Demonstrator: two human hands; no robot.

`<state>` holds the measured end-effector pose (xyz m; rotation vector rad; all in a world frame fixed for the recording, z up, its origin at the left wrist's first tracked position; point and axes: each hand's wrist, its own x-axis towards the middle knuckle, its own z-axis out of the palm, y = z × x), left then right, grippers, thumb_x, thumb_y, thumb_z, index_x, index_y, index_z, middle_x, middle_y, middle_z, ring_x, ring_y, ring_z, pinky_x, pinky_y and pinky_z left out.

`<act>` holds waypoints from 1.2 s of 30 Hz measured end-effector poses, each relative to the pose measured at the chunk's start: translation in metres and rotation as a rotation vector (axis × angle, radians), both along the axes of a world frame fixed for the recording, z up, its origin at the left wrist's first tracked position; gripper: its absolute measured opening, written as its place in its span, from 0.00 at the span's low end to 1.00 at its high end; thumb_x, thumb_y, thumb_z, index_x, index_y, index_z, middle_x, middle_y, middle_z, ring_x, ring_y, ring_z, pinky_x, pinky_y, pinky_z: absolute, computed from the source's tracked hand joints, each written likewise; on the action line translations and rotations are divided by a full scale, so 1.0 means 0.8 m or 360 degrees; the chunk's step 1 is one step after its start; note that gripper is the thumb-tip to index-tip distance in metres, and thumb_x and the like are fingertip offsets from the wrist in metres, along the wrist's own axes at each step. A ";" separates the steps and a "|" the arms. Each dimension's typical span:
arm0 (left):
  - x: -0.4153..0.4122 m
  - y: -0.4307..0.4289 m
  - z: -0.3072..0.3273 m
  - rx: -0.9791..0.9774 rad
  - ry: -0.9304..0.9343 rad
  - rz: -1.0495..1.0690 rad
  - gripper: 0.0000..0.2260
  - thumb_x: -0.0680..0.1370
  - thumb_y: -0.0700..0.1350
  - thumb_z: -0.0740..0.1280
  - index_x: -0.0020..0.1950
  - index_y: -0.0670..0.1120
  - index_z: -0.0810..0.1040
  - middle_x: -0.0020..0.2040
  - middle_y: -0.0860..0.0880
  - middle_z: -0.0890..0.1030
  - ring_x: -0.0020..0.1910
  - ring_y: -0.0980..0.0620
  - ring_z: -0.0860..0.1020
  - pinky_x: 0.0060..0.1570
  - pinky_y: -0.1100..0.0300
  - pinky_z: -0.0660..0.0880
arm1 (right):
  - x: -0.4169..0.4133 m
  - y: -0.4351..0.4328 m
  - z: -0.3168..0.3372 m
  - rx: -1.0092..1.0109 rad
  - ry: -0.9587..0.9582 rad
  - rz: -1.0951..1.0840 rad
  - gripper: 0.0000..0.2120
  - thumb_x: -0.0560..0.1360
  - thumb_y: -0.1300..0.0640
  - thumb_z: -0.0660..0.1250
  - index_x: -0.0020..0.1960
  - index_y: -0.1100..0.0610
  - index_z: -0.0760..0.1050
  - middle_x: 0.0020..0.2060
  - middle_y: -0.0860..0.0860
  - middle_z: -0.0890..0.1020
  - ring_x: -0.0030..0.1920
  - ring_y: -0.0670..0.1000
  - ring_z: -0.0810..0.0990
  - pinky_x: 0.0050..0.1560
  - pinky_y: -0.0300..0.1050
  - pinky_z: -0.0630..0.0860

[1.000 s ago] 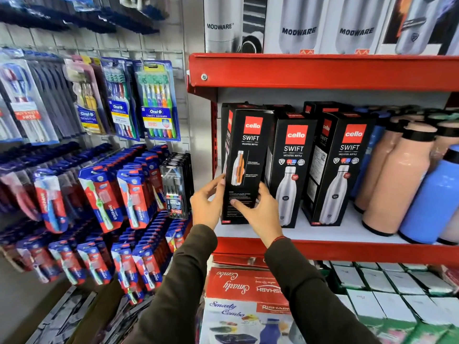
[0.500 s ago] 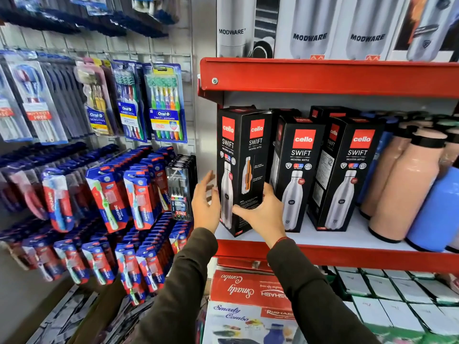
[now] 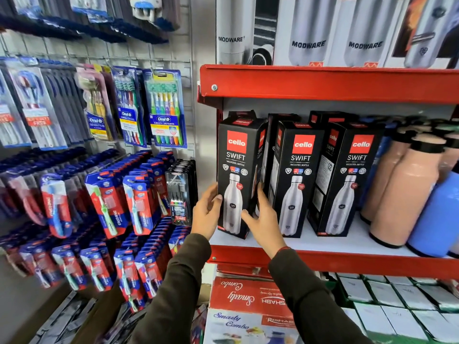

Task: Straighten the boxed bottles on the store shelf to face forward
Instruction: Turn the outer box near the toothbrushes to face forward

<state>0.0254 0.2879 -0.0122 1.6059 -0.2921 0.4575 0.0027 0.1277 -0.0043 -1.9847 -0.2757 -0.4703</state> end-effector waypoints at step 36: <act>-0.045 -0.028 0.003 -0.0234 0.0209 0.0184 0.12 0.80 0.45 0.66 0.63 0.51 0.78 0.54 0.57 0.81 0.54 0.61 0.79 0.64 0.51 0.77 | -0.028 0.008 -0.002 0.0334 0.0106 -0.0225 0.18 0.82 0.52 0.59 0.70 0.54 0.73 0.54 0.47 0.81 0.59 0.51 0.80 0.56 0.38 0.72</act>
